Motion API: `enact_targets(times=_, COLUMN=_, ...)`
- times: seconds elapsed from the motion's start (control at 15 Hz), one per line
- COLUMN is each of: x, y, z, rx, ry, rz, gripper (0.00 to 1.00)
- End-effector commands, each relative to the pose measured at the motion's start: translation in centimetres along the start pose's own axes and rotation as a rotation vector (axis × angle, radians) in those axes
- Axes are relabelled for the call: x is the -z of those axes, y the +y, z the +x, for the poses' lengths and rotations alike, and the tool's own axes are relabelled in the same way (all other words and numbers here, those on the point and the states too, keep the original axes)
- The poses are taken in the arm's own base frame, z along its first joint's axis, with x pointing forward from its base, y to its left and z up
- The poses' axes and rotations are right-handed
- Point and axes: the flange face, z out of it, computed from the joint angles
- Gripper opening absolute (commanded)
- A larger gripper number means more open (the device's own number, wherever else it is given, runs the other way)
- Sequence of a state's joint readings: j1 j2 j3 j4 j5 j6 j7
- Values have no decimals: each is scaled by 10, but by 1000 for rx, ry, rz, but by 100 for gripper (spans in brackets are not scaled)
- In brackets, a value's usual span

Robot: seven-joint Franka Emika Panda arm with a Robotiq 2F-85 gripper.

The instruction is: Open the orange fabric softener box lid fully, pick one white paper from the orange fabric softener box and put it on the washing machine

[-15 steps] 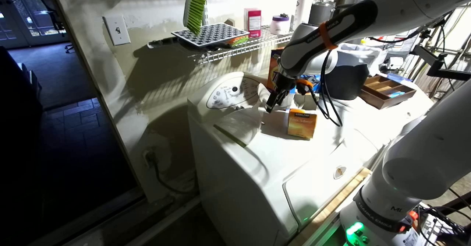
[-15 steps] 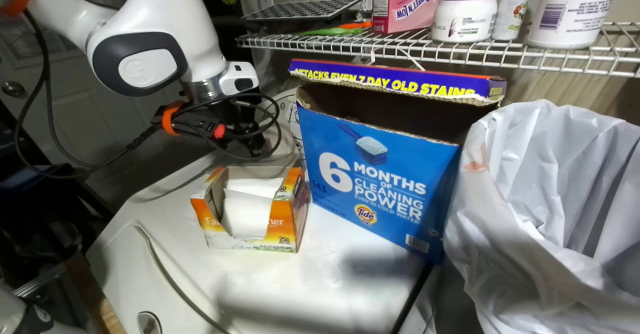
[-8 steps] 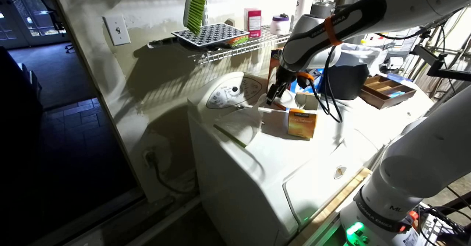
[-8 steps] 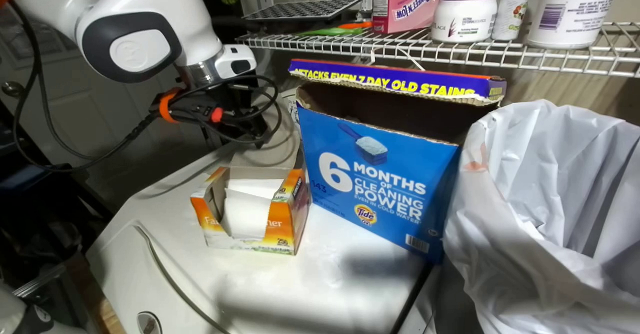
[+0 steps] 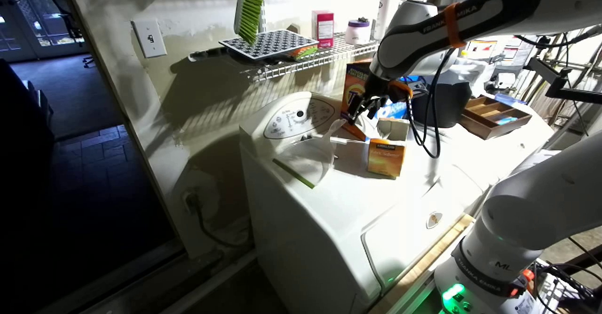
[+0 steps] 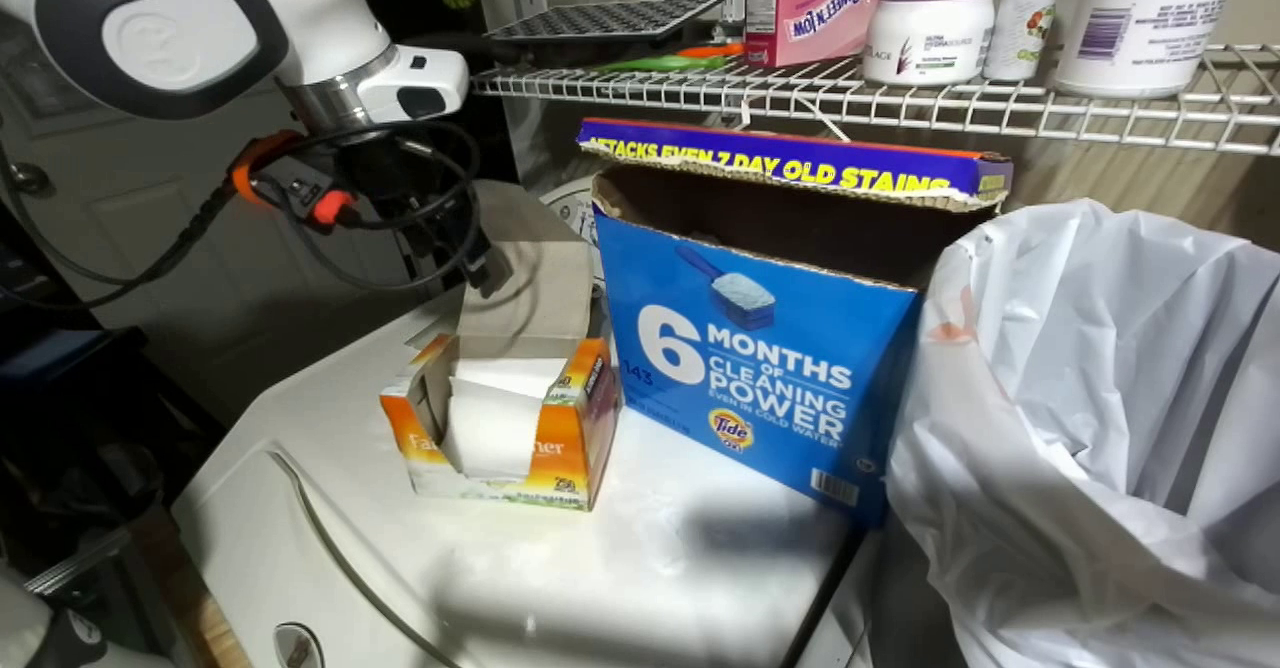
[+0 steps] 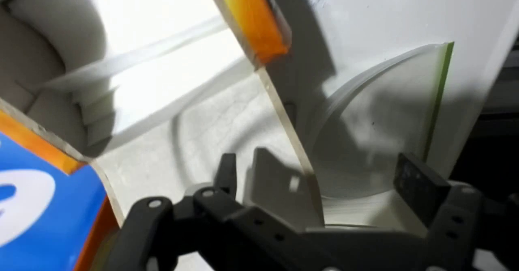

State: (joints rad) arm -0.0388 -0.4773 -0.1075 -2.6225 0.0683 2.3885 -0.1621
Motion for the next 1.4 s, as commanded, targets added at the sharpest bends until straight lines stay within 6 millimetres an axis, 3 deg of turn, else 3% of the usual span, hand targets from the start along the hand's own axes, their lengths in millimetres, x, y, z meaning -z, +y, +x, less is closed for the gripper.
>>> enact_targets(times=0.0, x=10, y=5, z=-34, rx=-198, ry=-42, rz=-29, gripper=100)
enact_targets(times=0.47, x=22, y=40, z=-71, rx=-563, ry=10, rz=-124, gripper=100)
enact_targets(times=0.53, x=28, y=50, z=-62, rx=-597, ry=11, rz=-143, gripper=100)
enact_targets(times=0.8, x=14, y=78, z=-71, rx=-679, ry=-31, rz=-190, gripper=100)
enact_targets(times=0.93, x=6, y=69, z=-69, rx=-589, ry=-63, rz=-217, gripper=100)
enact_targets(times=1.0, x=17, y=75, z=-71, rx=-631, ry=-28, rz=-178, gripper=100)
enact_targets(times=1.2, x=13, y=75, z=-70, rx=-628, ry=-36, rz=-179, gripper=100)
enact_targets(times=1.33, x=8, y=93, z=-70, rx=-687, ry=-9, rz=-149, gripper=100)
